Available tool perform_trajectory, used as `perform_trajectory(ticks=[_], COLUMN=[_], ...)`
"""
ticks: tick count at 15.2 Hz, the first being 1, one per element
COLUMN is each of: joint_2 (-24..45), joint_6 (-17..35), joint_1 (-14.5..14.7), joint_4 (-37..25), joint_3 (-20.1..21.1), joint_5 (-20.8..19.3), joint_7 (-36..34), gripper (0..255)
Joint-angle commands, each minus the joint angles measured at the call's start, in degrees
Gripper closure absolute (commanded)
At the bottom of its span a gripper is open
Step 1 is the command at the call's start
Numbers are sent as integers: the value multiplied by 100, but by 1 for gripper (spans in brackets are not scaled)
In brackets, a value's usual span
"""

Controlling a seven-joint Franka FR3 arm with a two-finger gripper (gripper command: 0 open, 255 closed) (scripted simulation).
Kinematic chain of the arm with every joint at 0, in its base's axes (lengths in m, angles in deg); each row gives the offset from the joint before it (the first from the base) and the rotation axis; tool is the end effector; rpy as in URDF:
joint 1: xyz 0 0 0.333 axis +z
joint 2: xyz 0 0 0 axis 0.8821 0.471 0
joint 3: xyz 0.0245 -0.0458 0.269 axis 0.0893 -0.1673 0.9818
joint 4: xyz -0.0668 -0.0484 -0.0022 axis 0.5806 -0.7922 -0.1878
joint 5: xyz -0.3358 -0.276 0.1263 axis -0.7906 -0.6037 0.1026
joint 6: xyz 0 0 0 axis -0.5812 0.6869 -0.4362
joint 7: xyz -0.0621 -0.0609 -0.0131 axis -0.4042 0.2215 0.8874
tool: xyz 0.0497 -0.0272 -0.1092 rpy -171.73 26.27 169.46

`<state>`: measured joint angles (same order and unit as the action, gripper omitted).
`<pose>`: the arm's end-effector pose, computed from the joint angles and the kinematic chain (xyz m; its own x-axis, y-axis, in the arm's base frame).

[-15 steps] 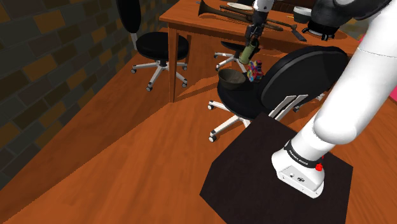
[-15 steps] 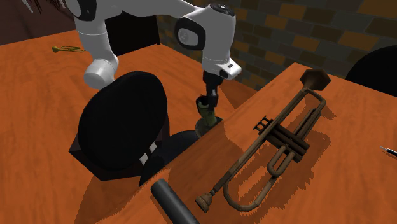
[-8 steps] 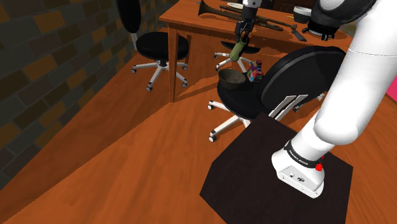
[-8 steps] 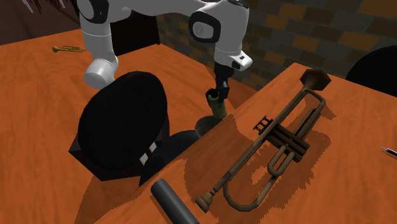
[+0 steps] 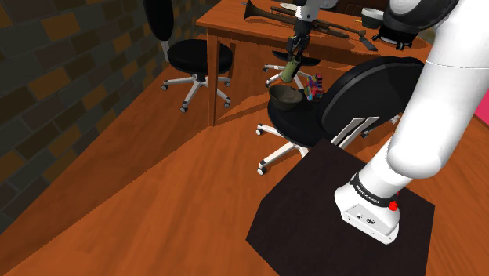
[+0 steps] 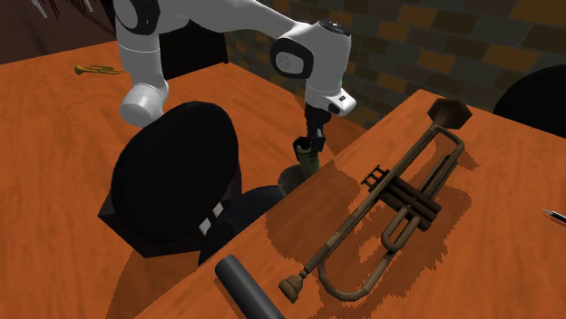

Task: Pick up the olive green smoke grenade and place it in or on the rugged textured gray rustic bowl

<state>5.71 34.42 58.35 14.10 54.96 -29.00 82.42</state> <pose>0.5957 -0.3201 0.3617 0.9952 -0.0863 -0.0466 -0.0873 -0.9959 -0.0217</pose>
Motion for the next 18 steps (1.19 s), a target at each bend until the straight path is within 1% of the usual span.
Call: perform_trajectory(ticks=[1,11,18], joint_2=[25,283,283], joint_6=[144,815,815], joint_1=[8,-20,-20], joint_4=[116,558,558], joint_3=[10,68,69], joint_5=[17,169,168], joint_7=[3,102,102], gripper=[255,255,255])
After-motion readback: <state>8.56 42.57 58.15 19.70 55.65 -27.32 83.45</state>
